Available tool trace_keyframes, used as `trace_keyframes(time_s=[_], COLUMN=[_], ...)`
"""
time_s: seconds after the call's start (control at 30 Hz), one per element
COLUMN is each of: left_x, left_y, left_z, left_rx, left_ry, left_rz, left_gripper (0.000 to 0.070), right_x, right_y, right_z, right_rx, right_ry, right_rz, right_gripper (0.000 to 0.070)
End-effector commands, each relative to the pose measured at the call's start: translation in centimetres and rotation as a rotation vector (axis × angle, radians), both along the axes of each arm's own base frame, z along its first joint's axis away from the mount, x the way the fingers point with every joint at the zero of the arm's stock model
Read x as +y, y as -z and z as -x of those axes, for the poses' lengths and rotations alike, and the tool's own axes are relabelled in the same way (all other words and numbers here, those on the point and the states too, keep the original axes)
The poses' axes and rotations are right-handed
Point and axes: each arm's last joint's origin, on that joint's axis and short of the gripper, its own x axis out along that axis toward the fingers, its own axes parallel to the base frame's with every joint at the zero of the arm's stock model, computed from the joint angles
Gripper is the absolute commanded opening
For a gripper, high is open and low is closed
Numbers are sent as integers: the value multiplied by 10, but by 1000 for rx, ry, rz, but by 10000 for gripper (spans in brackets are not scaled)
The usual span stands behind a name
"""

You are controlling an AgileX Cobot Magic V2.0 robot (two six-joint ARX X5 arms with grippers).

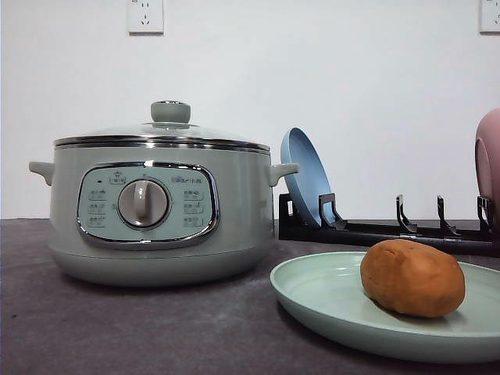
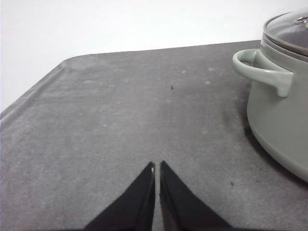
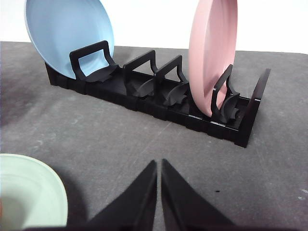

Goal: Transfer potato from steamer to green plate

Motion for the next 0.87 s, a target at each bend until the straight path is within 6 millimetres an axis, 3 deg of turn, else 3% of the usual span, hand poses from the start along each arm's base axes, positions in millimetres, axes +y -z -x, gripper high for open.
trace_keyframes(time_s=[0.0,0.83], left_x=[0,0], left_y=[7,7], left_z=[-1,-1], left_rx=[26,26], left_ry=[-4,-4], left_rz=[-3,-3], left_gripper=[11,11], right_x=[0,0], right_y=[1,1], right_z=[0,0], right_rx=[-5,-5], right_ry=[0,0], right_rz=[3,2], right_gripper=[1,1])
